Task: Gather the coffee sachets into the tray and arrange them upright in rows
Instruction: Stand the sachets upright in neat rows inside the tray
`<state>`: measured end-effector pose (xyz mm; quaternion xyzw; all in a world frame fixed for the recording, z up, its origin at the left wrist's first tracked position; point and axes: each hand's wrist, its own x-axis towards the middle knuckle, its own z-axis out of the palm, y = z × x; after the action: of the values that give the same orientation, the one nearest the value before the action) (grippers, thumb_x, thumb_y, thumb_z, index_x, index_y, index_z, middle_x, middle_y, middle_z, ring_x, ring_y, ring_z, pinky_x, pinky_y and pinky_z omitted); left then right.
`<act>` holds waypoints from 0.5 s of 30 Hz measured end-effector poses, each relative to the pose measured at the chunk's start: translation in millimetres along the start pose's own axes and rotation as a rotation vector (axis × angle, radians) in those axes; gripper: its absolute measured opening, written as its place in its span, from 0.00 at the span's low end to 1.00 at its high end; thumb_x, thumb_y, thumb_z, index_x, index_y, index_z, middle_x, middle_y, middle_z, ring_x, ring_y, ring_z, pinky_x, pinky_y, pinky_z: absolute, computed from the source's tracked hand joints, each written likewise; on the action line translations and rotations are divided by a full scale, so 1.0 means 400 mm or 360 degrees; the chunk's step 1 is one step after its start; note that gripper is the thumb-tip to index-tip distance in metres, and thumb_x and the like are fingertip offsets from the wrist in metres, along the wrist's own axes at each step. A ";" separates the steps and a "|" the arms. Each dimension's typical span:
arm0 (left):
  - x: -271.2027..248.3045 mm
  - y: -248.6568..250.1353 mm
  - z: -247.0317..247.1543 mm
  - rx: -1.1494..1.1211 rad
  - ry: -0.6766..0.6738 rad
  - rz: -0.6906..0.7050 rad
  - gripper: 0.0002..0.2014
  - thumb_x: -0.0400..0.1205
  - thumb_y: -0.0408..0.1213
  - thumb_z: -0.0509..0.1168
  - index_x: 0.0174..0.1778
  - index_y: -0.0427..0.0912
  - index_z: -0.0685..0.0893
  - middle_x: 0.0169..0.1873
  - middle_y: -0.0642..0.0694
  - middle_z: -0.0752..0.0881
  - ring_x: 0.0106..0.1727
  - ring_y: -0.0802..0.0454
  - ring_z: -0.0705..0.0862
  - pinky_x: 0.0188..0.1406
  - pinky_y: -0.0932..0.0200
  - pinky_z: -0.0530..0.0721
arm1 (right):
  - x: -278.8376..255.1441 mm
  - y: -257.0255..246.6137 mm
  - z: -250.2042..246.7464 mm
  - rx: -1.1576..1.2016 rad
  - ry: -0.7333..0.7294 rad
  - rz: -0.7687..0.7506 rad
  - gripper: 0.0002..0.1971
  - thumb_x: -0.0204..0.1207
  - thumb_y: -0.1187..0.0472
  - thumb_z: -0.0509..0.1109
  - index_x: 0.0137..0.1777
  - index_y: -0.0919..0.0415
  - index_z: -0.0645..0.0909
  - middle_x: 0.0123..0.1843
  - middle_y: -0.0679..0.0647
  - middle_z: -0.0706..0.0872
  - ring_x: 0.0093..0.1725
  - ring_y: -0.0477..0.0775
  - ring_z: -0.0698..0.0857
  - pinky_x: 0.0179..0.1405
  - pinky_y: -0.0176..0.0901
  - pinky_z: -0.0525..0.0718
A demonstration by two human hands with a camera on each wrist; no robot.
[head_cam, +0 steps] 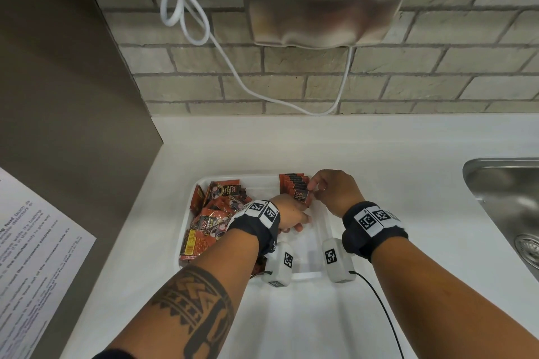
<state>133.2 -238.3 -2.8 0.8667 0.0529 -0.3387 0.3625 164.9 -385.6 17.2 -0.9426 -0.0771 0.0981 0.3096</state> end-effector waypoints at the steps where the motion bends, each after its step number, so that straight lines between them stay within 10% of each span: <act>1: 0.000 0.000 0.000 -0.0009 0.0000 -0.0002 0.28 0.87 0.45 0.66 0.84 0.50 0.69 0.40 0.51 0.87 0.27 0.54 0.73 0.23 0.66 0.72 | 0.000 -0.003 0.001 0.0002 0.0001 -0.0005 0.11 0.76 0.70 0.70 0.42 0.52 0.85 0.35 0.40 0.78 0.34 0.37 0.77 0.28 0.24 0.69; 15: 0.002 0.003 -0.001 -0.0016 -0.0022 -0.0022 0.23 0.86 0.41 0.66 0.79 0.47 0.77 0.39 0.50 0.87 0.26 0.53 0.72 0.24 0.65 0.71 | 0.002 -0.007 0.005 0.0071 -0.0011 0.0005 0.11 0.74 0.71 0.72 0.42 0.52 0.85 0.37 0.41 0.81 0.36 0.39 0.78 0.31 0.23 0.70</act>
<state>134.4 -239.1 -2.5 0.8621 0.0580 -0.3469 0.3649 164.8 -382.3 17.2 -0.9353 -0.0745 0.1034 0.3302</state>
